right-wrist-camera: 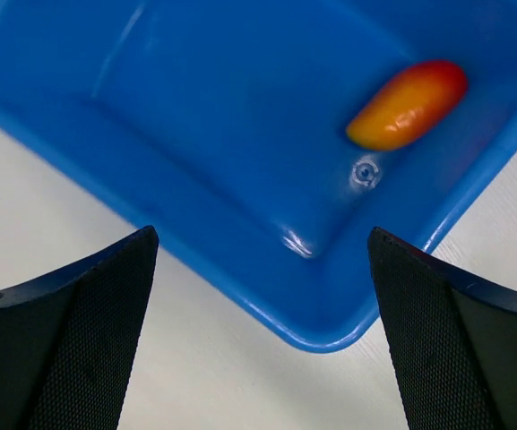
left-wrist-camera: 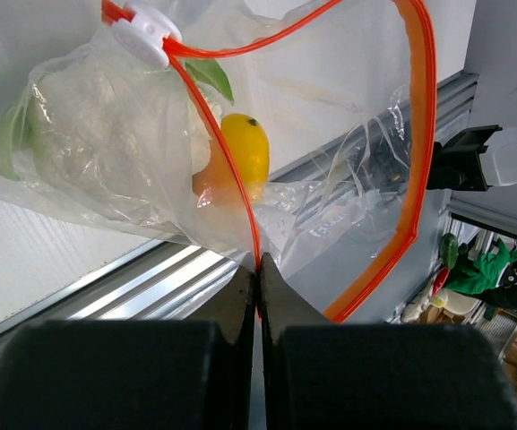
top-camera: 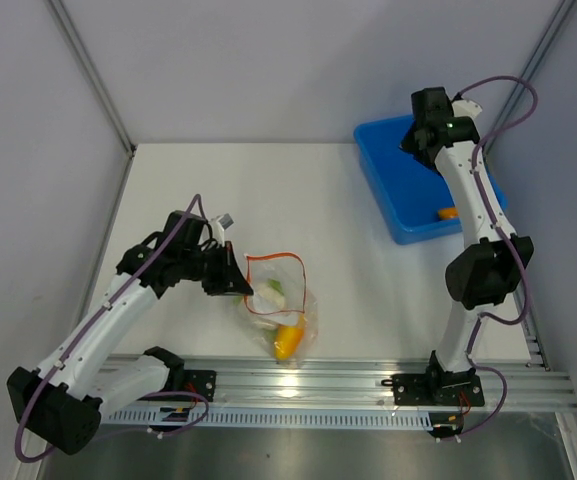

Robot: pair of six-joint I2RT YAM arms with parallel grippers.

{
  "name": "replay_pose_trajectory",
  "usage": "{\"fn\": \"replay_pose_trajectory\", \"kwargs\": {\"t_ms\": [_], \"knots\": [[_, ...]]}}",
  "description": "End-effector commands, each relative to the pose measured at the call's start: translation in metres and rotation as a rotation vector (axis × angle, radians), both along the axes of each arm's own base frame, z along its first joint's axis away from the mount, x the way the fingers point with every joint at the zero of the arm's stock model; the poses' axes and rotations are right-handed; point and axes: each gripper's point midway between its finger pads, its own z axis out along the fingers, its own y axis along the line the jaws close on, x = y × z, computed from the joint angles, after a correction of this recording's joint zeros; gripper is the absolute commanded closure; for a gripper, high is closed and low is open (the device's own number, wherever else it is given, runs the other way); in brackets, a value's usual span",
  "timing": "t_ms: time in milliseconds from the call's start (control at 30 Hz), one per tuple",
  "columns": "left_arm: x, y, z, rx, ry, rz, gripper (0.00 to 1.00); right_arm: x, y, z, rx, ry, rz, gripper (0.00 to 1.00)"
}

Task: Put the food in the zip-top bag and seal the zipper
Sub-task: Pick up the fake fruit from the bin.

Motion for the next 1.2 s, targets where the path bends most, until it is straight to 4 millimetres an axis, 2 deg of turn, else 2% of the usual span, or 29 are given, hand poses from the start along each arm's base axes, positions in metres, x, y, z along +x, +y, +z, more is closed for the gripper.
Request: {"fn": "replay_pose_trajectory", "kwargs": {"t_ms": [0, 67, 167, 233, 267, 300, 400, 433, 500, 633, 900, 967, 1000, 1167], "knots": [[0.005, 0.0, -0.005, 0.019, -0.029, -0.019, 0.99, -0.005, -0.033, -0.019, 0.064, 0.068, -0.151, 0.01], [0.007, 0.001, -0.006, 0.037, -0.035, -0.029, 1.0, 0.0, -0.037, -0.03, 0.109, 0.088, -0.166, 0.01], [0.013, 0.001, -0.009, 0.06, -0.046, -0.042, 1.0, 0.007, -0.049, -0.036, 0.148, 0.084, -0.205, 0.0], [0.018, -0.002, -0.01, 0.057, -0.051, -0.046, 0.99, 0.013, -0.054, -0.046, 0.163, 0.107, -0.223, 0.01], [0.019, -0.004, -0.011, 0.051, -0.047, -0.051, 0.99, 0.014, -0.056, -0.04, 0.17, 0.105, -0.228, 0.01], [0.022, -0.007, -0.01, 0.041, -0.048, -0.052, 0.99, 0.018, -0.059, -0.052, 0.166, 0.136, -0.237, 0.01], [0.027, -0.014, -0.012, 0.034, -0.025, -0.067, 0.99, 0.023, -0.067, -0.052, 0.163, 0.145, -0.258, 0.01], [0.031, -0.016, -0.008, 0.032, -0.036, -0.069, 1.0, 0.025, -0.067, -0.062, 0.162, 0.166, -0.262, 0.01], [0.033, -0.017, -0.013, 0.041, -0.019, -0.073, 0.99, 0.025, -0.068, -0.071, 0.178, 0.183, -0.284, 0.01], [0.045, -0.018, -0.007, 0.061, -0.052, -0.081, 0.99, 0.019, -0.063, -0.1, 0.217, 0.255, -0.333, 0.0], [0.068, -0.02, -0.01, 0.136, -0.054, -0.124, 0.99, 0.012, -0.061, -0.128, 0.218, 0.337, -0.364, 0.01], [0.07, -0.021, -0.011, 0.14, -0.062, -0.153, 1.0, 0.01, -0.063, -0.135, 0.205, 0.364, -0.363, 0.01], [0.071, -0.022, -0.01, 0.143, -0.06, -0.158, 0.99, 0.007, -0.076, -0.138, 0.207, 0.374, -0.389, 0.01], [0.07, -0.017, -0.016, 0.183, -0.039, -0.173, 0.99, -0.002, -0.087, -0.15, 0.215, 0.424, -0.423, 0.01]]}}
